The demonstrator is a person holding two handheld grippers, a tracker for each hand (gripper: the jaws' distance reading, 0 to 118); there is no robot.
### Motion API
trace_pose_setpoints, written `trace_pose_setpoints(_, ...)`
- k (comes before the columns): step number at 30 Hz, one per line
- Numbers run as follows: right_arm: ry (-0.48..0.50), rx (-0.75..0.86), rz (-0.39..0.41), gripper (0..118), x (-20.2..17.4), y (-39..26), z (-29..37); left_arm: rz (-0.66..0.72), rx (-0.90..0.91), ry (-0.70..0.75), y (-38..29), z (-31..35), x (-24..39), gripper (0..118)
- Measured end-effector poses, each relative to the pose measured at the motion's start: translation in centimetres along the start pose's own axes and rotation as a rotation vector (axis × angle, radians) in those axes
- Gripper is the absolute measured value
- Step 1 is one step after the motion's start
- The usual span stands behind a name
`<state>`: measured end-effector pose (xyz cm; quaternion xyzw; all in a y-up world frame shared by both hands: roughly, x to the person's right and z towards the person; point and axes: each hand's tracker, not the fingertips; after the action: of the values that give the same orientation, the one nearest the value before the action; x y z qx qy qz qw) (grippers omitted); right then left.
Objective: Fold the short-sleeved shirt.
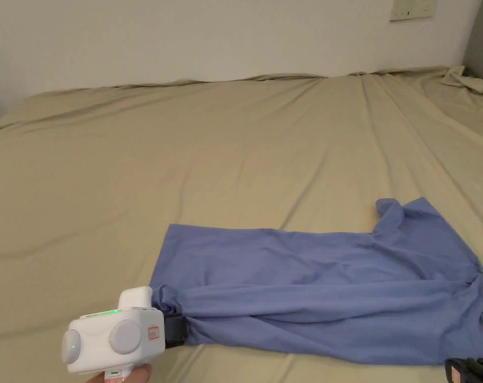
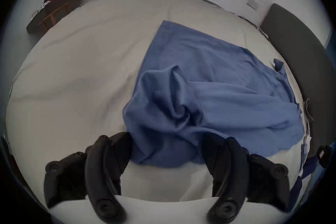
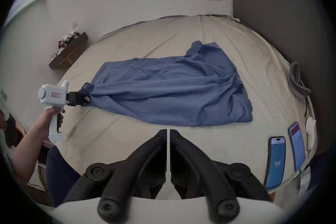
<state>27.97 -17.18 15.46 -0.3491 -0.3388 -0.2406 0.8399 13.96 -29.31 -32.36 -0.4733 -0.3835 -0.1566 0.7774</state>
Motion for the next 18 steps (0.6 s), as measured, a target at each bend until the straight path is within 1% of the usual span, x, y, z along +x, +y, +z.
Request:
trace_pose_setpoints(1,-0.017,-0.005,0.001,5,0.3,0.0,0.0,-0.013,0.005,0.028,0.3,-0.1,0.5,90)
trace_pose_setpoints(2,-0.036,-0.013,0.003,5,1.2,-0.1,-0.2,-0.039,0.012,0.041,0.6,0.0,1.0,75)
trace_pose_setpoints(3,-0.057,-0.020,0.002,5,1.8,-0.1,-0.2,-0.053,0.031,0.037,0.1,1.2,1.3,34)
trace_pose_setpoints(4,-0.069,-0.024,-0.005,5,2.4,0.0,-0.2,-0.035,0.077,-0.010,0.2,2.2,1.3,7)
trace_pose_setpoints(5,-0.079,-0.029,-0.017,5,3.0,0.1,-0.2,0.009,0.082,-0.127,0.2,2.6,1.4,7)
trace_pose_setpoints(6,-0.090,-0.039,-0.047,5,3.8,-0.1,-0.5,0.009,0.080,-0.159,0.2,3.2,1.6,7)
trace_pose_setpoints(7,-0.089,-0.045,-0.092,5,4.5,-0.2,-0.7,-0.028,0.069,-0.145,-0.1,4.3,1.5,7)
trace_pose_setpoints(8,-0.068,-0.048,-0.121,5,5.0,-0.2,-1.0,-0.029,0.077,-0.128,-0.2,4.9,1.5,7)
trace_pose_setpoints(9,-0.026,-0.058,-0.145,5,5.7,-0.3,-1.5,0.004,0.084,-0.178,-0.3,5.6,1.0,7)
trace_pose_setpoints(10,0.000,-0.061,-0.152,5,6.3,-0.1,-2.0,0.061,0.079,-0.234,-0.3,6.4,0.4,7)
trace_pose_setpoints(11,-0.016,-0.054,-0.143,5,6.8,0.2,-2.4,0.111,0.077,-0.277,-1.1,7.4,-0.2,7)
trace_pose_setpoints(12,-0.068,-0.035,-0.152,10,7.3,0.6,-2.8,0.134,0.079,-0.309,-1.3,8.2,-0.7,7)
trace_pose_setpoints(13,-0.139,-0.008,-0.146,41,7.9,1.2,-3.2,0.128,0.085,-0.301,-1.6,9.1,-1.1,7)
trace_pose_setpoints(14,-0.173,-0.015,-0.144,112,8.3,1.8,-3.6,0.111,0.087,-0.285,-1.8,9.7,-1.0,7)
trace_pose_setpoints(15,-0.184,-0.053,-0.152,118,9.2,2.6,-4.5,0.079,0.091,-0.273,-1.7,10.0,-1.4,7)
trace_pose_setpoints(16,-0.160,-0.072,-0.151,118,10.2,3.2,-5.6,0.060,0.085,-0.272,-1.8,10.4,-1.4,7)
trace_pose_setpoints(17,-0.160,-0.001,-0.155,118,10.9,3.7,-6.6,0.055,0.081,-0.278,-2.0,10.6,-1.4,7)
trace_pose_setpoints(18,-0.189,-0.045,-0.149,118,11.7,4.0,-8.4,0.053,0.079,-0.282,-2.1,10.6,-1.5,7)
